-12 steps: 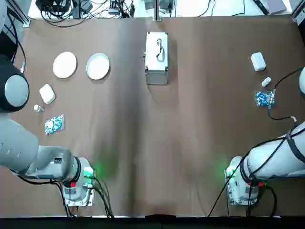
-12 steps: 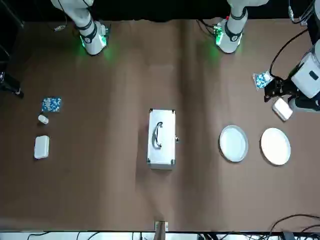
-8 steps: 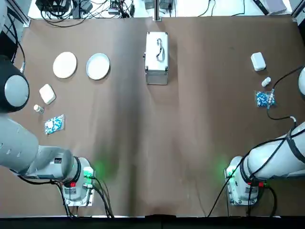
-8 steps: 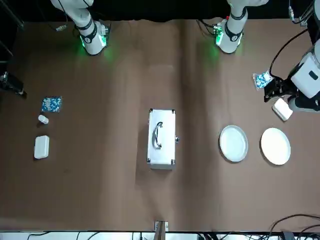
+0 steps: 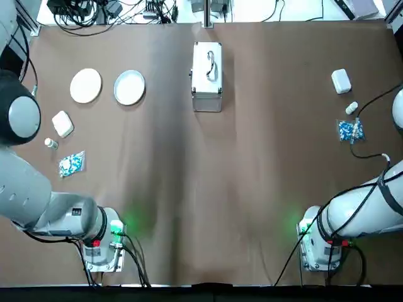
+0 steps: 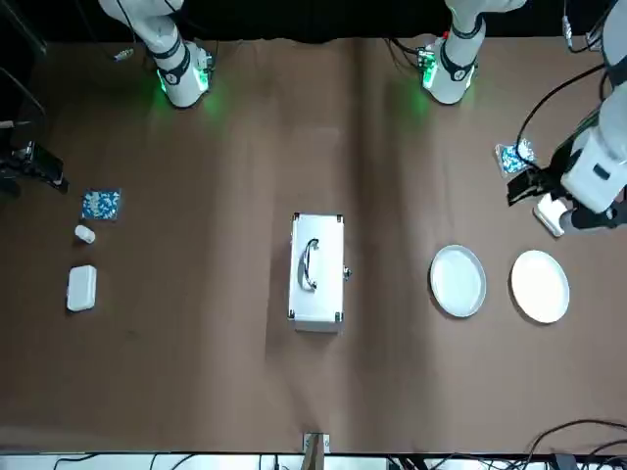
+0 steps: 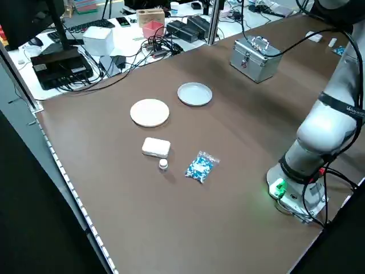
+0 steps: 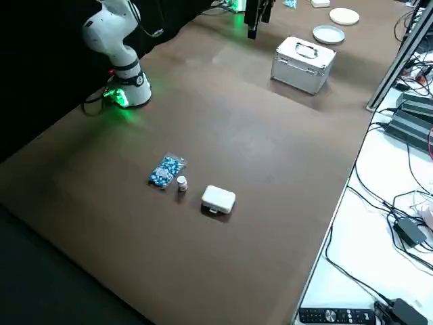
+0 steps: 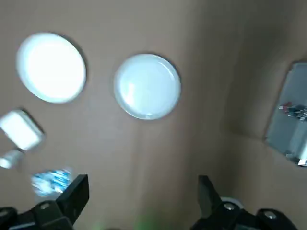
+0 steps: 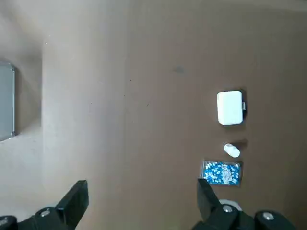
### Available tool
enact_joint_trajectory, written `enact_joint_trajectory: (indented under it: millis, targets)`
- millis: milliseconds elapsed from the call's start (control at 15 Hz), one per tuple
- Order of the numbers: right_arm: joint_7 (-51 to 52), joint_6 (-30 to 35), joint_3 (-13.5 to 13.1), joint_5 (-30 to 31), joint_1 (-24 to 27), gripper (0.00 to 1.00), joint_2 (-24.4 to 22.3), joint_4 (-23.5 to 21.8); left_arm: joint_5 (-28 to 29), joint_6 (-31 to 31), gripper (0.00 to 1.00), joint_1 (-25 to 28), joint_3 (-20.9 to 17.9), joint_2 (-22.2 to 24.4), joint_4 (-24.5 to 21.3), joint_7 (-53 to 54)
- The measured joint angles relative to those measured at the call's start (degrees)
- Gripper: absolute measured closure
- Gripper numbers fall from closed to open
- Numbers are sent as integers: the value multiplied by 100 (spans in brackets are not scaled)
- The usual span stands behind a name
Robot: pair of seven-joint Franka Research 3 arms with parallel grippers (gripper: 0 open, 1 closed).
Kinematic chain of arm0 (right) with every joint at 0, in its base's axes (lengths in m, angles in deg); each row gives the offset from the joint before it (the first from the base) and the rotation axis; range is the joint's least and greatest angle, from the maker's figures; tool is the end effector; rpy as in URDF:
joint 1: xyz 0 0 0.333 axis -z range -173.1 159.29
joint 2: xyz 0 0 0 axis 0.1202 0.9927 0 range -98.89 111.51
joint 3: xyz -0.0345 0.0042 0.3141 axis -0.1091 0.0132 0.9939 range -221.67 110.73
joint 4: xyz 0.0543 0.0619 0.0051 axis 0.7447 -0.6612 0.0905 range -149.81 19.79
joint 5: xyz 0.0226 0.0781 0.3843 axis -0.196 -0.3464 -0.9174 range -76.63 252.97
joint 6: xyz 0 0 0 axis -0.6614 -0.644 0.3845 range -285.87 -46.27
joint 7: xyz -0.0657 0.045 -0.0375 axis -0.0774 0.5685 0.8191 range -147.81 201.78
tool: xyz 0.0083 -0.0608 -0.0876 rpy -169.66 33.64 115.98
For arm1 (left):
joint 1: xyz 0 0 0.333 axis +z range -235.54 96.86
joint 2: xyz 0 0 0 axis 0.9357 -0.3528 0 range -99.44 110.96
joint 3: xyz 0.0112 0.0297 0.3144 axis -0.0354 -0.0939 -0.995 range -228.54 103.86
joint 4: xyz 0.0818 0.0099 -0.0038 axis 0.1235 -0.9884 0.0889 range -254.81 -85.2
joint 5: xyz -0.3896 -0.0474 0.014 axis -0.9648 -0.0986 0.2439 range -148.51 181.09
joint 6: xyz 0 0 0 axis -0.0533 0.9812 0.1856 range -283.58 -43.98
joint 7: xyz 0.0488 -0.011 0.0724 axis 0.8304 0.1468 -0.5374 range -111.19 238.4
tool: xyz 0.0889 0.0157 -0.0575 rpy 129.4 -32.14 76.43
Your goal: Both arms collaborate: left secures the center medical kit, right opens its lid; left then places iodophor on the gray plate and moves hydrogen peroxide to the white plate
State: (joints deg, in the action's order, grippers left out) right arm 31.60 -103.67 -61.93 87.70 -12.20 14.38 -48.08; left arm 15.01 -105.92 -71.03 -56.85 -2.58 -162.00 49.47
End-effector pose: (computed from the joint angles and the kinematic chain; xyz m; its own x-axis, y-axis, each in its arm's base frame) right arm 0.5840 -0.0050 0.6587 0.9981 0.0623 -0.0005 0.0623 -0.9980 0.0076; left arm 0.5882 -0.0723 0.5904 0.9889 0.1203 -0.0875 0.1221 -0.9924 0.0152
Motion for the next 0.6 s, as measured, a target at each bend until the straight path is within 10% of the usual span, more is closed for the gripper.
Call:
enact_joint_trajectory:
  millis: [600]
  targets:
    - [4, 160, -50, 41, 46, 0, -174, -33, -1227, -395, 0, -187, 48, -452, -488, -3014]
